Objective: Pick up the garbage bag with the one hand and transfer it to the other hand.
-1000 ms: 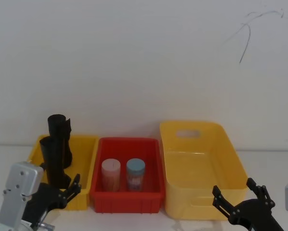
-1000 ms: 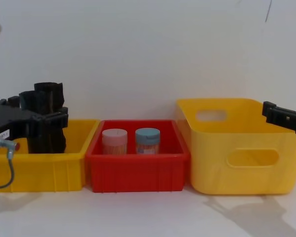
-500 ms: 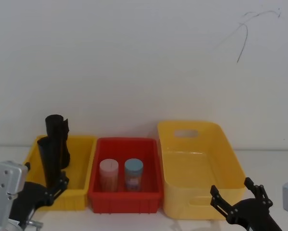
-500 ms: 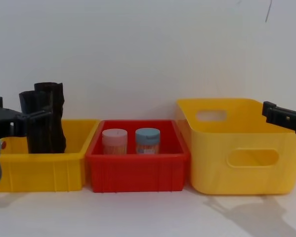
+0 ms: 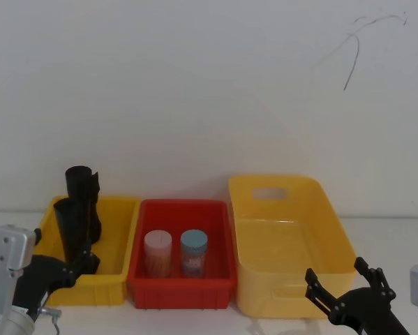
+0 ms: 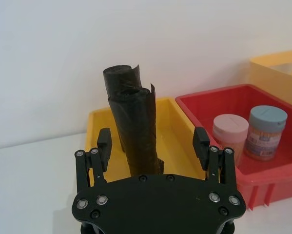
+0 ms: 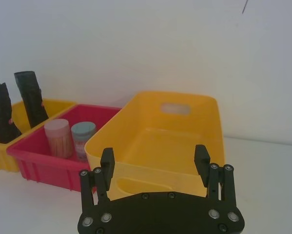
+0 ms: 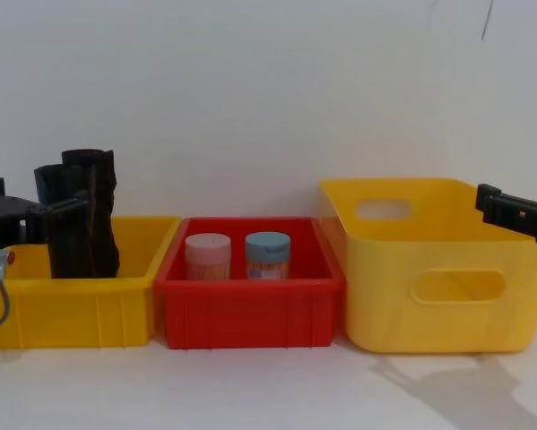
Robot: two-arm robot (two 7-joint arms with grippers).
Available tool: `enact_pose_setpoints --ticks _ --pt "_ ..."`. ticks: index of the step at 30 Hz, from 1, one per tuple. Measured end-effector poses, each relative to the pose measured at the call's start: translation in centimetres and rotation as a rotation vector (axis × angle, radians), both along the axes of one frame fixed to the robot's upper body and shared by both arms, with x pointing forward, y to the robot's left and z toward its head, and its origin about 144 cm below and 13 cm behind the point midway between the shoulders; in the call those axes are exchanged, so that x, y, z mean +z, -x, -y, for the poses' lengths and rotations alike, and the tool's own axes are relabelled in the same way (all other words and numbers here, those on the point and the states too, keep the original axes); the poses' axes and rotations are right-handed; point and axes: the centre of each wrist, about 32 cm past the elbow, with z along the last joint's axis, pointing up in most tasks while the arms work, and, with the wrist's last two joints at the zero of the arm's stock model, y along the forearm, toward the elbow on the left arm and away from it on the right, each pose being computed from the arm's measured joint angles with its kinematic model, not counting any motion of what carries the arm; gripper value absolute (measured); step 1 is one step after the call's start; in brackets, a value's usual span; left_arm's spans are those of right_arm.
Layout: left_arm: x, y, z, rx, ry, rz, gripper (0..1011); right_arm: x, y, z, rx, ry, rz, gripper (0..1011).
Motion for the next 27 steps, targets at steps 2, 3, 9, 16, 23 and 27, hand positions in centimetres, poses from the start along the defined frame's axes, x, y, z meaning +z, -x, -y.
enact_pose_setpoints --ticks 2,3,9,16,23,27 --pt "-0.1 -0.4 -0.1 0.000 0.003 0.003 1002 0.0 0.0 0.0 0.000 0.000 0.000 1000" --pt "-0.1 -0.5 -0.1 0.000 0.004 0.003 1001 0.0 0.0 0.0 0.000 0.000 0.000 1000" --pt "-0.3 -1.3 -0.1 0.009 0.010 0.012 1002 0.0 0.0 0.0 0.000 0.000 0.000 1000" --pt "-0.4 -2.1 -0.2 0.027 0.016 0.025 1002 0.0 0.0 0.0 0.000 0.000 0.000 1000" --pt "-0.5 -2.8 -0.4 0.048 0.027 0.038 1002 0.0 0.0 0.0 0.000 0.000 0.000 1001" --pt "-0.6 -3.2 -0.5 0.056 0.032 0.042 1002 0.0 0.0 0.0 0.000 0.000 0.000 1000"
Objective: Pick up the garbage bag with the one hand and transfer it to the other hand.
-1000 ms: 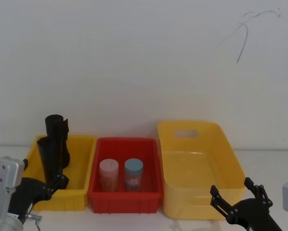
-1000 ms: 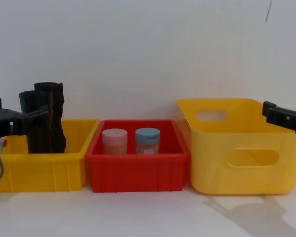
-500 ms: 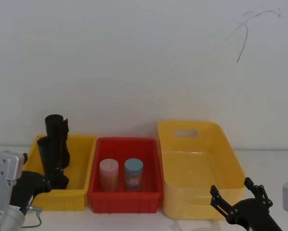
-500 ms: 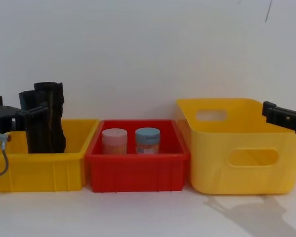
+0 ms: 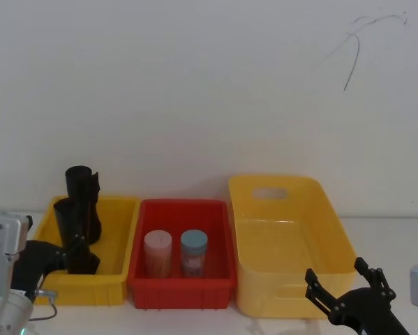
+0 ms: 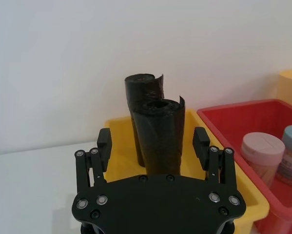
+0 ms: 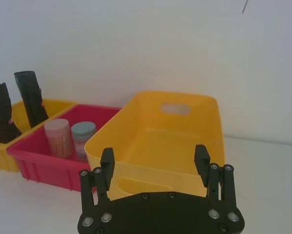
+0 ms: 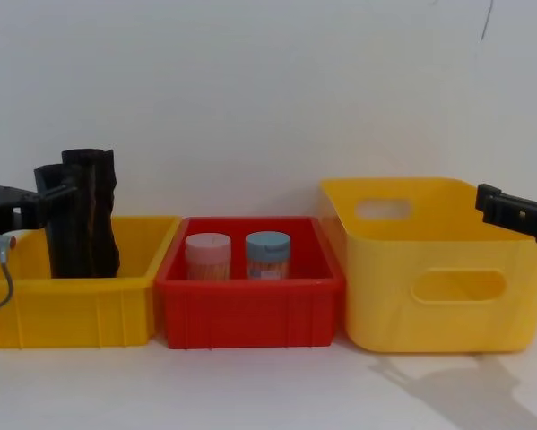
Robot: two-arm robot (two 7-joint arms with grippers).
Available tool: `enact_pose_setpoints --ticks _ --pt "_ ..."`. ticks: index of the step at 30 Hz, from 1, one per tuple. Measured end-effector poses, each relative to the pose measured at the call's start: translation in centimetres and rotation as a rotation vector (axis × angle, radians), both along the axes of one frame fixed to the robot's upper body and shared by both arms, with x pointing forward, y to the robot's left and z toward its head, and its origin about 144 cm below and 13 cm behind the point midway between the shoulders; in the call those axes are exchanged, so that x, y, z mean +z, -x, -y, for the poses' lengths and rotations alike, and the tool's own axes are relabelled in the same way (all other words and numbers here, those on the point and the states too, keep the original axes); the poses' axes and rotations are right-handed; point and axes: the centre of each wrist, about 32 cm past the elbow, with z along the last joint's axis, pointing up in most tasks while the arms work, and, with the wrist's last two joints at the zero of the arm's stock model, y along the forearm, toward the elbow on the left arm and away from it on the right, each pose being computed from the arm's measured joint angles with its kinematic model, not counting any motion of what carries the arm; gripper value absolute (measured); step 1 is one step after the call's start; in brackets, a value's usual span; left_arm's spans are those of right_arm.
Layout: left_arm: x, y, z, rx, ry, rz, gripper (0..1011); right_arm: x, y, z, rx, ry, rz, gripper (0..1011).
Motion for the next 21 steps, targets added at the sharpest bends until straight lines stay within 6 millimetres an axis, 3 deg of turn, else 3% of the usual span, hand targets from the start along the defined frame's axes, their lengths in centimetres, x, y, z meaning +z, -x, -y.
enact_pose_setpoints --ticks 21 --pt "-0.7 -2.1 0.2 0.000 0.026 0.002 1002 0.0 0.0 0.0 0.000 0.000 0.000 1000"
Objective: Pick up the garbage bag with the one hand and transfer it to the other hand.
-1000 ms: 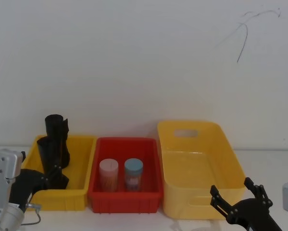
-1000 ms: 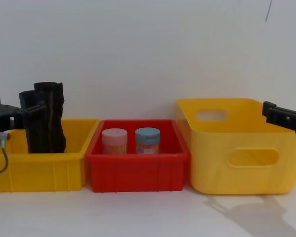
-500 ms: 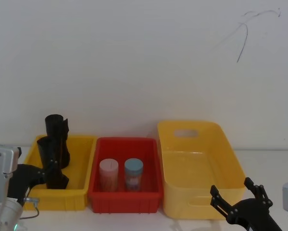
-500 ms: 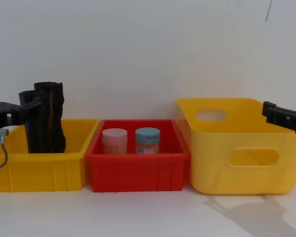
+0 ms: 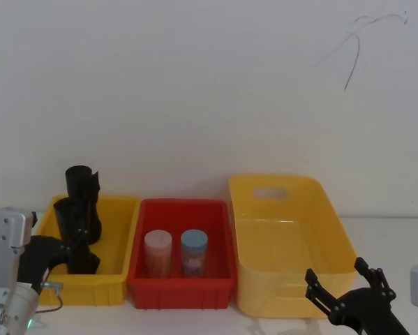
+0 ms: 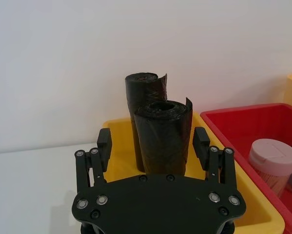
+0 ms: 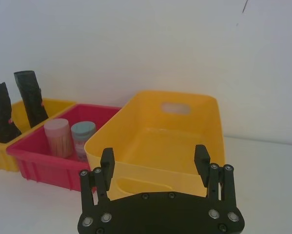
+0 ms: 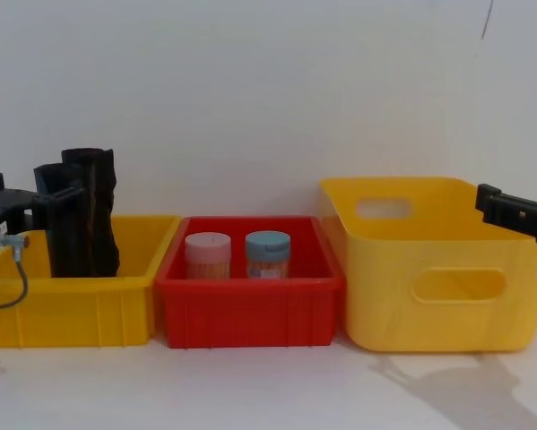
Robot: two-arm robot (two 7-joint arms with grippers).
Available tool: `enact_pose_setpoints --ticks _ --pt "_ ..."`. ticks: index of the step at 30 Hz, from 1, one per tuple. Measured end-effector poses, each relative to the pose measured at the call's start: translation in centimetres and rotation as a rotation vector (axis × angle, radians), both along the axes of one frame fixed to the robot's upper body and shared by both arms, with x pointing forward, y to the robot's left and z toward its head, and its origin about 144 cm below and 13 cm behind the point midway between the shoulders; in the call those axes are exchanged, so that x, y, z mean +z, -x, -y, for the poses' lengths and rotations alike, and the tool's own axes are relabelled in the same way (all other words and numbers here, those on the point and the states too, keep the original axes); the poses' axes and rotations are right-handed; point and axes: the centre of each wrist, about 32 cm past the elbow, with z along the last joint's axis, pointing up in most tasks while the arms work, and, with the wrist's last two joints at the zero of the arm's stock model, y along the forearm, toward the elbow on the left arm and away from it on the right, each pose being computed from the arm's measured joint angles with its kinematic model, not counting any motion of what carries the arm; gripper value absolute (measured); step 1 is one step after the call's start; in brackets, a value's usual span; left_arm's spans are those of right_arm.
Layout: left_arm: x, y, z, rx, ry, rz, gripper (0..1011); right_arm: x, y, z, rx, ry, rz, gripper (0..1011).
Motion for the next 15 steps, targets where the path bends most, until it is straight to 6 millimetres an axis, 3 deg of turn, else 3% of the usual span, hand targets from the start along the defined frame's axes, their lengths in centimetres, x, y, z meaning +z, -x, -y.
enact_pose_setpoints --ticks 15 --pt "-0.5 -1.5 0.3 0.000 0.026 0.003 1001 0.0 0.0 0.0 0.000 0.000 0.000 1000"
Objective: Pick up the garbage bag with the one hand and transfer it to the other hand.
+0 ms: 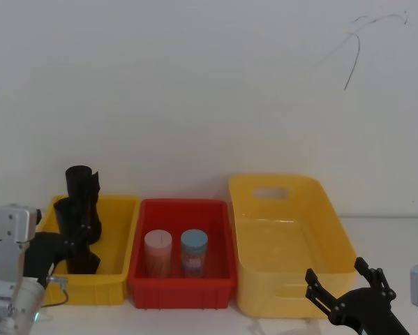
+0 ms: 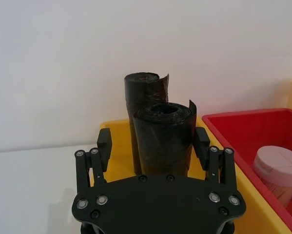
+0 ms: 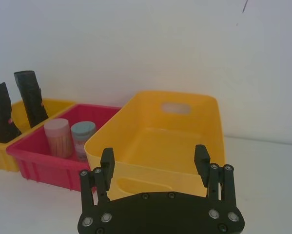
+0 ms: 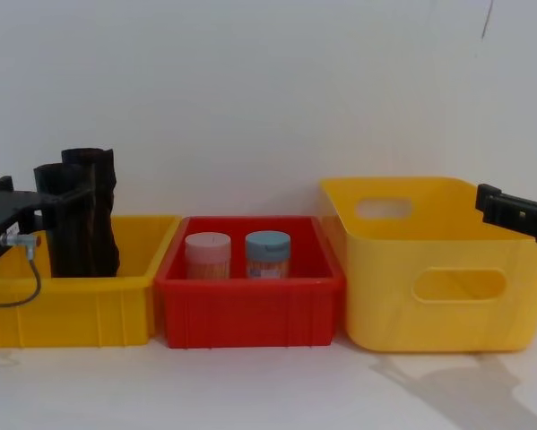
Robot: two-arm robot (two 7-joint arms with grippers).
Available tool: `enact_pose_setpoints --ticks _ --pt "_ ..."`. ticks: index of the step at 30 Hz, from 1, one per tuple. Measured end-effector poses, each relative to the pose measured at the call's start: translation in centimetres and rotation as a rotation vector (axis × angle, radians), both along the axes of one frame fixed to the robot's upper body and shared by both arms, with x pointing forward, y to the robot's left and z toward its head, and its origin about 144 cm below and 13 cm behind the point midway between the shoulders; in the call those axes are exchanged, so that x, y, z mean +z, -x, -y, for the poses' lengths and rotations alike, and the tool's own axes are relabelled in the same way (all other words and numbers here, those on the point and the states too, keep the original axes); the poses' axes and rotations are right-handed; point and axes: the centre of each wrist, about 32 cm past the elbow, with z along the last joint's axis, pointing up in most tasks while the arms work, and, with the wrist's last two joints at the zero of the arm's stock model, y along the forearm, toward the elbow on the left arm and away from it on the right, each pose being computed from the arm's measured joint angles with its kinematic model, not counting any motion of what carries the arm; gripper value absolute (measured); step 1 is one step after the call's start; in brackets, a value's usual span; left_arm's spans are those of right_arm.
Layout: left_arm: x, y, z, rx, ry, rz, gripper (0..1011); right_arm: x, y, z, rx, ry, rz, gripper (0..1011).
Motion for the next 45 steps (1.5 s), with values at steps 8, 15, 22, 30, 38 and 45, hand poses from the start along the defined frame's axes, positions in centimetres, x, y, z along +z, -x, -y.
enact_pose_setpoints --ticks 8,15,22,30,38,45 --pt "-0.2 -0.9 0.5 -0.007 0.013 0.003 1002 0.0 0.0 0.0 0.000 0.000 0.000 1000" --pt "-0.3 -1.8 0.9 -0.021 0.019 -0.002 1001 0.0 0.0 0.0 0.000 0.000 0.000 1000" --pt "-0.5 -2.4 1.4 -0.030 0.028 -0.008 946 0.0 0.0 0.0 0.000 0.000 0.000 1000" --pt "-0.6 -2.9 1.8 -0.028 0.038 -0.011 741 0.0 0.0 0.0 0.000 0.000 0.000 1000" --pt "-0.4 -3.1 2.0 -0.022 0.036 -0.006 547 0.0 0.0 0.0 0.000 0.000 0.000 1000" --pt "0.8 -3.0 2.0 -0.023 0.020 0.019 505 0.0 0.0 0.0 0.000 0.000 0.000 1000"
